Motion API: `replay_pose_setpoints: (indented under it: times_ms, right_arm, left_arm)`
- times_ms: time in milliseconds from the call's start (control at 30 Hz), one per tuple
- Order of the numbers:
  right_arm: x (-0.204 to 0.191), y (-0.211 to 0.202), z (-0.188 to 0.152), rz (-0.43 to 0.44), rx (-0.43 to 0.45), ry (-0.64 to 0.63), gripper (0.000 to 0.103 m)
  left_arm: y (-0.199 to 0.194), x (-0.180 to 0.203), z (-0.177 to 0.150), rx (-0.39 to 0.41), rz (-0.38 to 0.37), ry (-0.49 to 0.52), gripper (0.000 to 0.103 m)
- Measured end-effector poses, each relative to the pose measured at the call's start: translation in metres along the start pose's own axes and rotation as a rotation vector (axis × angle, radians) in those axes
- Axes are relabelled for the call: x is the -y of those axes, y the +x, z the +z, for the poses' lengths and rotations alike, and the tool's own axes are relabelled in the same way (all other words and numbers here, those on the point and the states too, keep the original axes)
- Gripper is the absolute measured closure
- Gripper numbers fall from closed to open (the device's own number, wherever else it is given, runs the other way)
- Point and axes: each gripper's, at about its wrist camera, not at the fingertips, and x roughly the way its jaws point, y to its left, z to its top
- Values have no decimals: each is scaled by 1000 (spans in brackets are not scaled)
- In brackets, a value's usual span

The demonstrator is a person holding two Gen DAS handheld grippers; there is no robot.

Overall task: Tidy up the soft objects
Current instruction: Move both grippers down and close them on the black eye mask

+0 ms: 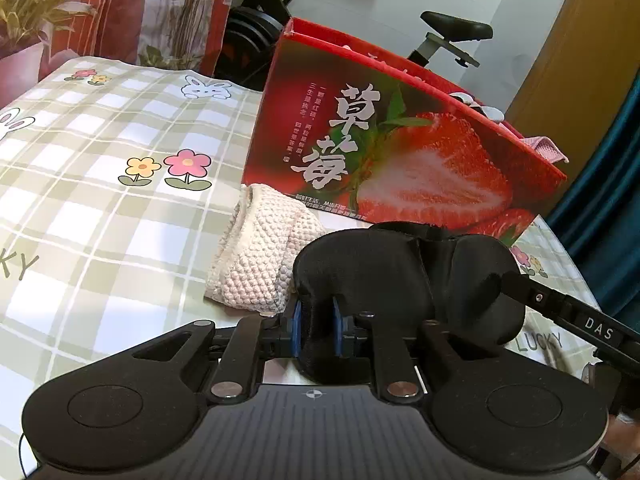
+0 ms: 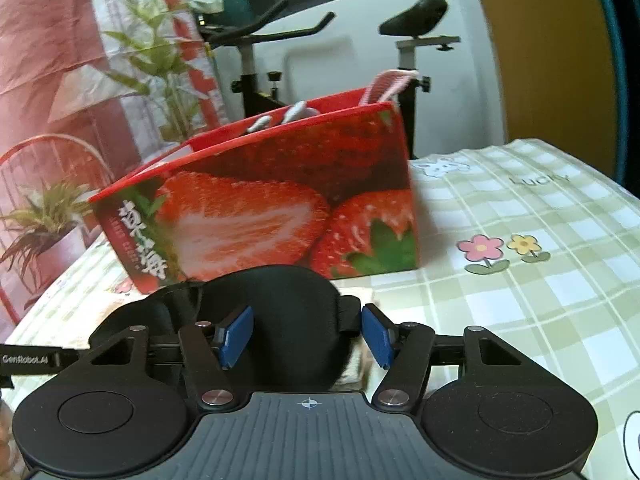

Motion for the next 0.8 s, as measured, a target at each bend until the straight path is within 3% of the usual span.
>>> replay_pose_setpoints:
  times_ms: [167, 500, 800]
  right_arm:
    - [-6, 0, 0, 27, -7, -35, 46]
    - [-13, -5, -1, 69, 24, -97, 69]
    - [-20, -7, -2, 104, 15, -144, 78]
  left_arm:
    - [0, 0, -1, 1, 1, 4, 85]
    - [0, 1, -1, 3, 0, 6, 85]
    - [1, 0, -1, 4, -1, 10, 85]
